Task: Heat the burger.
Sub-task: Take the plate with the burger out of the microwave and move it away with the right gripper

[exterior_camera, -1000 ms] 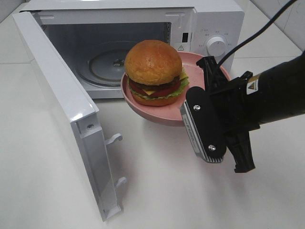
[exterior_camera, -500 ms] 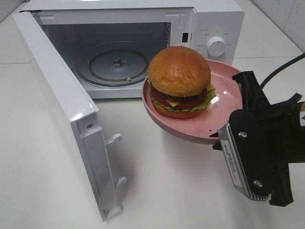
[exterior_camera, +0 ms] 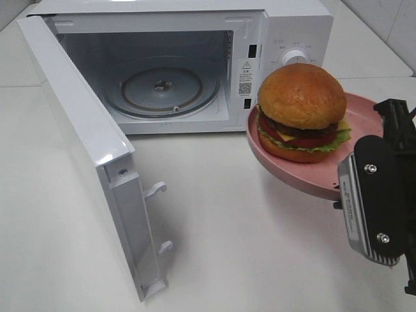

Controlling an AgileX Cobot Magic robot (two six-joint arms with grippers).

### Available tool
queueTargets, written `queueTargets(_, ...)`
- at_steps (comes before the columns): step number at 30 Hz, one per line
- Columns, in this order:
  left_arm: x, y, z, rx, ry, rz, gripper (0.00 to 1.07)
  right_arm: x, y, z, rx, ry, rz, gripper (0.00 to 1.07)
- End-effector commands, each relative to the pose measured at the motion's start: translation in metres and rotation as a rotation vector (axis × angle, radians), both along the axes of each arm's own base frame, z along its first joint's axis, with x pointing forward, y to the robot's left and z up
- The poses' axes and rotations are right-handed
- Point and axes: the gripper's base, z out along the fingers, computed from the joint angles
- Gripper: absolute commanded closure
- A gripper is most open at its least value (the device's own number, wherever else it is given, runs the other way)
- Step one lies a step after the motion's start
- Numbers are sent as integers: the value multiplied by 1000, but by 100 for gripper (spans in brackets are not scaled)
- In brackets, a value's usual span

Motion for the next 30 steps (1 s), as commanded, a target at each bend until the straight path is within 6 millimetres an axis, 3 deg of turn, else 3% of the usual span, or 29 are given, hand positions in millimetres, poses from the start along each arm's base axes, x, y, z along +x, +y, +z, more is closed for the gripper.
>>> queueTargets(1,0,0,-1,-4,-4,9,6,2,-2,9,37,-43,-45,107)
queueTargets(14,0,0,-1,-4,-4,9,6,4,-22,4,37,35,-386,107)
queueTargets(16,0,0,-1,-4,-4,9,6,3,-30,3,46,60,-527,107)
queueTargets(19,0,0,-1,-4,-4,9,6,3,-31,3,50,61,-555,107)
queueTargets(21,0,0,-1,-4,-4,9,6,2,-36,2,73,74,-666,107)
queueTargets(30,0,0,-1,-4,-4,9,6,1,-44,2,109,82,-834,106)
